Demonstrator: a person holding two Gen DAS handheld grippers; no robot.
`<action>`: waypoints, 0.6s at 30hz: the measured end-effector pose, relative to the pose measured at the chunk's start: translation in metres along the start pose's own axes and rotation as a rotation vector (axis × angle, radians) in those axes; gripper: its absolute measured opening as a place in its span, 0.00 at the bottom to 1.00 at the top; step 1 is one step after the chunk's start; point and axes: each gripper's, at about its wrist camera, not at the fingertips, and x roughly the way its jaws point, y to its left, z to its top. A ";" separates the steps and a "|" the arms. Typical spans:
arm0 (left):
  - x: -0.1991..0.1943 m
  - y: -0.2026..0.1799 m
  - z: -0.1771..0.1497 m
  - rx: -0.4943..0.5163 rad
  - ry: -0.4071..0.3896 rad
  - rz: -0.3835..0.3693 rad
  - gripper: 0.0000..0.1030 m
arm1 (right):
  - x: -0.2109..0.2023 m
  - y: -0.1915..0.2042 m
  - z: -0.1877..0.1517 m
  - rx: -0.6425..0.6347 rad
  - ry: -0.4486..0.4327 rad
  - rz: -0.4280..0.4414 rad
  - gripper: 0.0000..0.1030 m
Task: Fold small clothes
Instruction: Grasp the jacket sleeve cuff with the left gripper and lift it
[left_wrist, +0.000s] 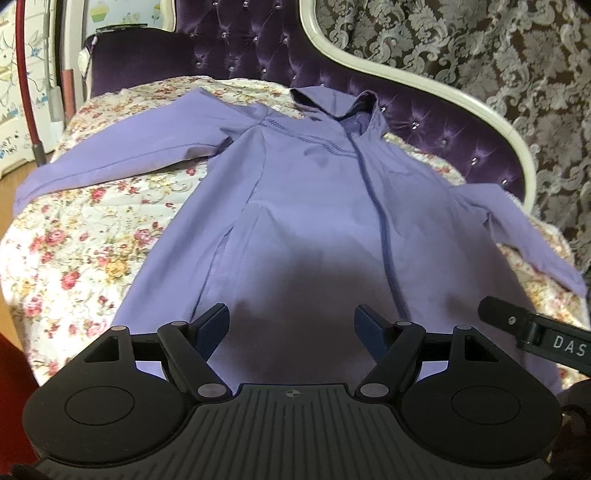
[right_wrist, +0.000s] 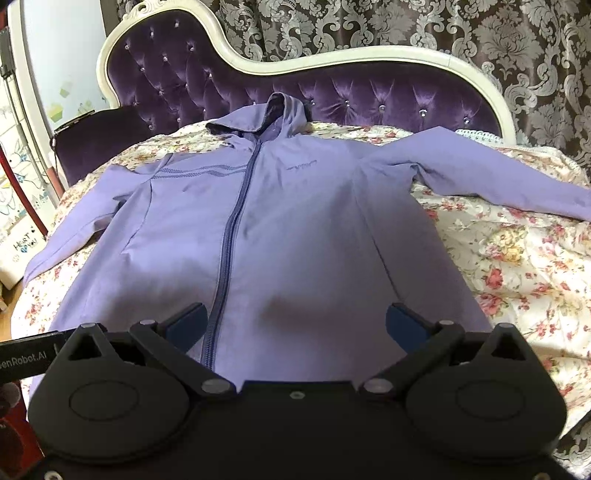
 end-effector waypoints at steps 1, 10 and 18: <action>0.001 0.002 0.000 -0.005 0.000 -0.014 0.71 | 0.001 0.000 0.000 -0.001 -0.001 0.002 0.99; 0.015 0.026 0.011 -0.063 0.013 -0.147 0.71 | 0.011 -0.004 0.015 -0.017 -0.027 0.029 0.99; 0.014 0.049 0.033 -0.091 -0.052 -0.147 0.74 | 0.015 -0.015 0.039 0.016 -0.063 0.043 0.99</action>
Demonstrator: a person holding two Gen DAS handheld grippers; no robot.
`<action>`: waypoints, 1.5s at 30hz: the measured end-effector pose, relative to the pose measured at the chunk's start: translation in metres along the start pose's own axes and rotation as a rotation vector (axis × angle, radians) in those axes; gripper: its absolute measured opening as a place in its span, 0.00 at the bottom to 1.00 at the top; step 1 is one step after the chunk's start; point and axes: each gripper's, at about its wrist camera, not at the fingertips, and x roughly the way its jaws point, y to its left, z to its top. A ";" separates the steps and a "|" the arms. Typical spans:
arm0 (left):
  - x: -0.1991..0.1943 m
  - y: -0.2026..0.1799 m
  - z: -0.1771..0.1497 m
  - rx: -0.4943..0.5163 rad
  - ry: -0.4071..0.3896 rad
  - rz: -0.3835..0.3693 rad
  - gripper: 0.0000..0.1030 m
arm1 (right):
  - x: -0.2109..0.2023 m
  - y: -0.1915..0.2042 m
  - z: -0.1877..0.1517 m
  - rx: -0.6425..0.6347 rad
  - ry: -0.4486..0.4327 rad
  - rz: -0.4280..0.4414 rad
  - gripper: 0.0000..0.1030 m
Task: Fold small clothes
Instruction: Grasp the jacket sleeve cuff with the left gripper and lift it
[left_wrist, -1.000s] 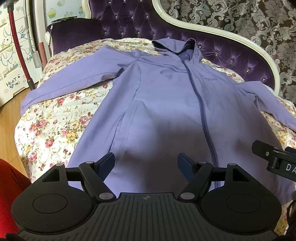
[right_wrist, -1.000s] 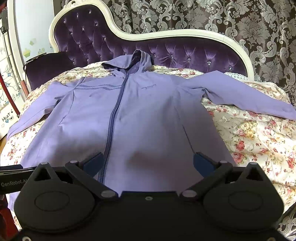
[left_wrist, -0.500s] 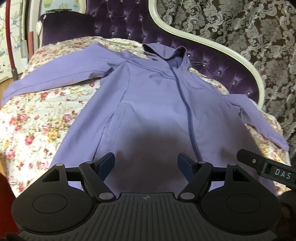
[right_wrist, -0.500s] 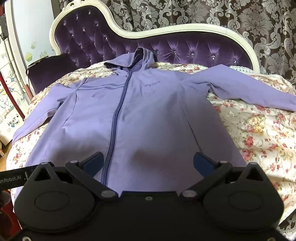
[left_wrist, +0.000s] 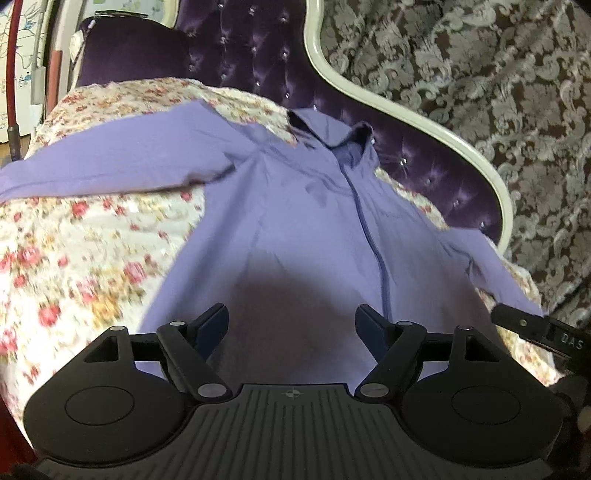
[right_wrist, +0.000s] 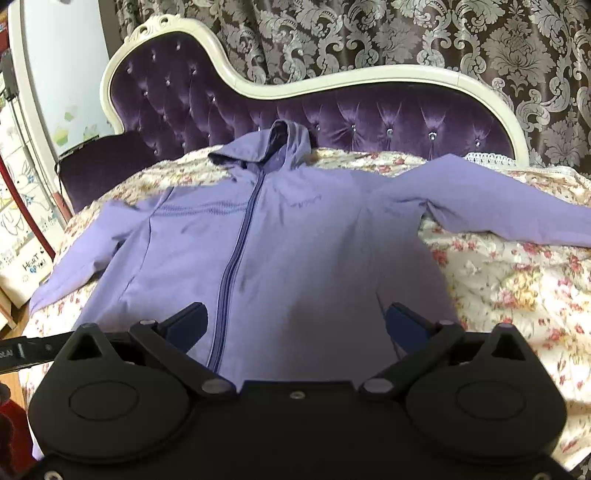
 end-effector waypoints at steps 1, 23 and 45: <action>0.000 0.005 0.004 -0.014 -0.012 -0.006 0.77 | 0.001 -0.002 0.003 0.009 0.000 0.001 0.99; 0.028 0.163 0.080 -0.336 -0.125 0.093 0.92 | 0.043 -0.002 0.048 0.082 -0.002 0.015 0.99; 0.064 0.251 0.095 -0.612 -0.142 0.012 0.79 | 0.093 0.054 0.038 0.036 0.103 0.148 0.99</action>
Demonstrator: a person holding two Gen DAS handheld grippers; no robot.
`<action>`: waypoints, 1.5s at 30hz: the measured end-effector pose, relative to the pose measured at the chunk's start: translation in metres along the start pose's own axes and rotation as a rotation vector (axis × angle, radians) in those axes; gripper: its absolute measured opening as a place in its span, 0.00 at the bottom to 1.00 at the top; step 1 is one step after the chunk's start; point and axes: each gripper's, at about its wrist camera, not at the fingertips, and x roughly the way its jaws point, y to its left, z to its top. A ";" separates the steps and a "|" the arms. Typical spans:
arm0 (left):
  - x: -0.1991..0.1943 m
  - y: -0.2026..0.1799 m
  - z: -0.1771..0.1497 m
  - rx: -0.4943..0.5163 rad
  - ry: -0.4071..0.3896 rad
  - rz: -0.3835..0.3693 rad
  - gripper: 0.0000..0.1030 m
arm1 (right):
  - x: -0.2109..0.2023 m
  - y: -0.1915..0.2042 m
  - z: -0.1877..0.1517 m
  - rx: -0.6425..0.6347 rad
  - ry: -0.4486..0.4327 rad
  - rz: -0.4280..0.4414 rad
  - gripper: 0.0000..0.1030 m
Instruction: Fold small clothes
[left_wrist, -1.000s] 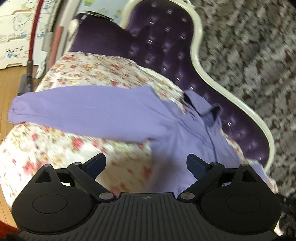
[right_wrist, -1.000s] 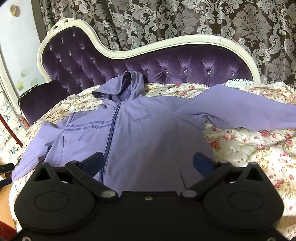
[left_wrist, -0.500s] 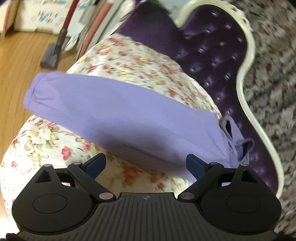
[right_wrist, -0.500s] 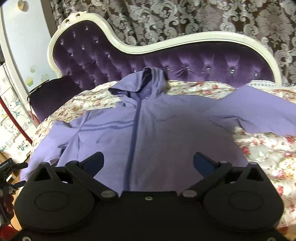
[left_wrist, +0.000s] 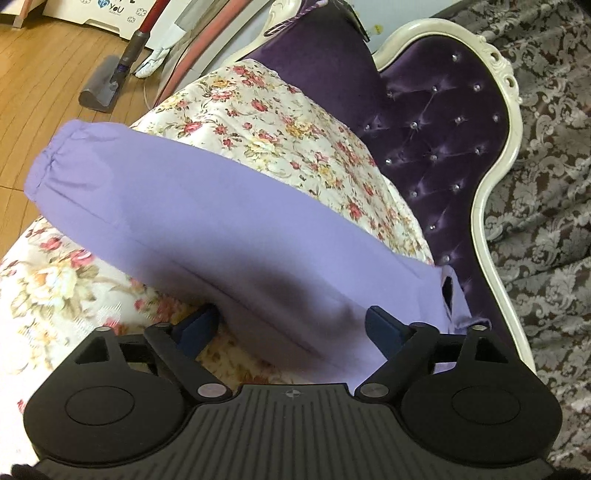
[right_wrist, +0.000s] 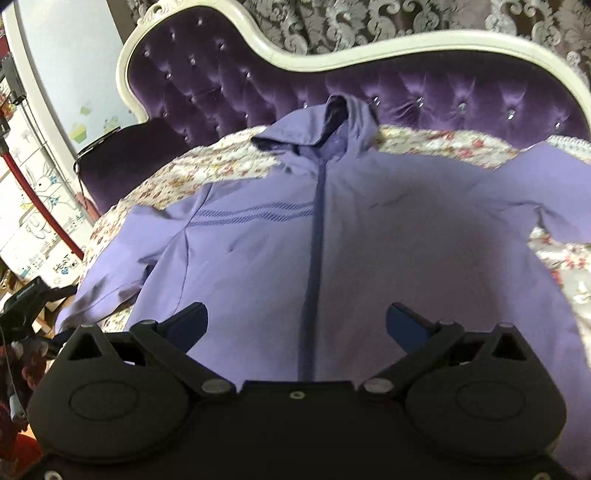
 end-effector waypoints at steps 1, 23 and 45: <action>0.001 0.001 0.001 -0.008 -0.006 0.002 0.74 | 0.002 0.002 -0.001 0.001 0.007 0.007 0.99; -0.056 -0.169 0.009 0.479 -0.277 0.019 0.08 | -0.008 -0.014 -0.023 0.021 -0.002 0.014 0.99; 0.103 -0.309 -0.216 1.019 0.282 -0.193 0.27 | -0.047 -0.074 -0.030 0.181 -0.063 -0.088 0.99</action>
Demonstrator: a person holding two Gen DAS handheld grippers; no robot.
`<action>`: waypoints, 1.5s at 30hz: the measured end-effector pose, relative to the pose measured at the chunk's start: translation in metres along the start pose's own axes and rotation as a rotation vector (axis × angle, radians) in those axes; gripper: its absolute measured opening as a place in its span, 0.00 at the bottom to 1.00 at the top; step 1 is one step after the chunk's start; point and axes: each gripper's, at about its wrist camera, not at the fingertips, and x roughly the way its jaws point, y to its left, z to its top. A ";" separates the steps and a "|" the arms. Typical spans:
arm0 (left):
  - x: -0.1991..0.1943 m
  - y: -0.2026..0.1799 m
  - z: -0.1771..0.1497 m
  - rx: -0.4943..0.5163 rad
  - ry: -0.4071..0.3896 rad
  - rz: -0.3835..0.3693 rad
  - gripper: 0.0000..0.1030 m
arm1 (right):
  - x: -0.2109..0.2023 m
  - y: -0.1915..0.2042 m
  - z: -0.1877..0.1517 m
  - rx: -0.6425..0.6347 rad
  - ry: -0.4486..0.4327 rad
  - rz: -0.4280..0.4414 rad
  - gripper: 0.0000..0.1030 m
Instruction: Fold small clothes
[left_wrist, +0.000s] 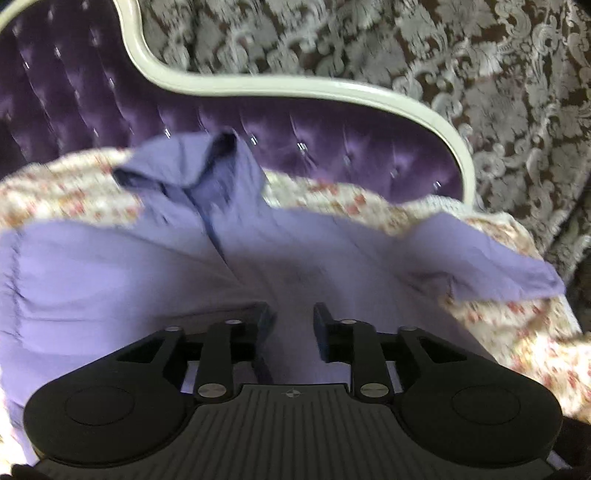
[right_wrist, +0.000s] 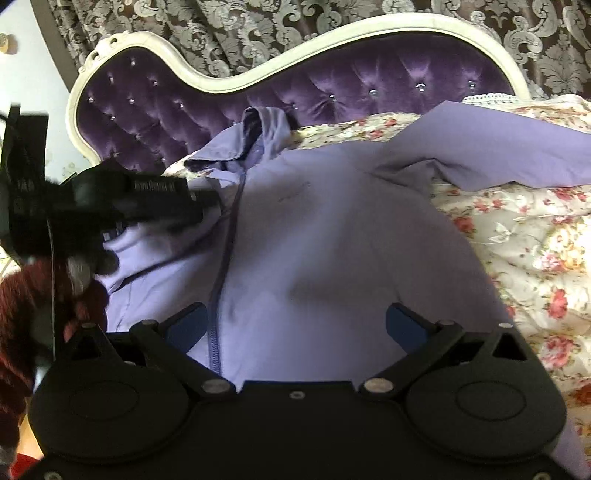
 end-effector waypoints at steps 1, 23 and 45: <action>-0.005 0.002 -0.004 0.000 0.001 -0.009 0.28 | 0.000 -0.001 0.001 0.001 -0.002 -0.006 0.99; -0.058 0.110 -0.065 -0.144 -0.056 0.409 0.50 | 0.044 0.110 0.029 -0.406 -0.111 0.005 0.99; -0.055 0.150 -0.086 -0.344 -0.055 0.429 0.71 | 0.120 0.190 0.022 -0.677 -0.142 0.028 0.23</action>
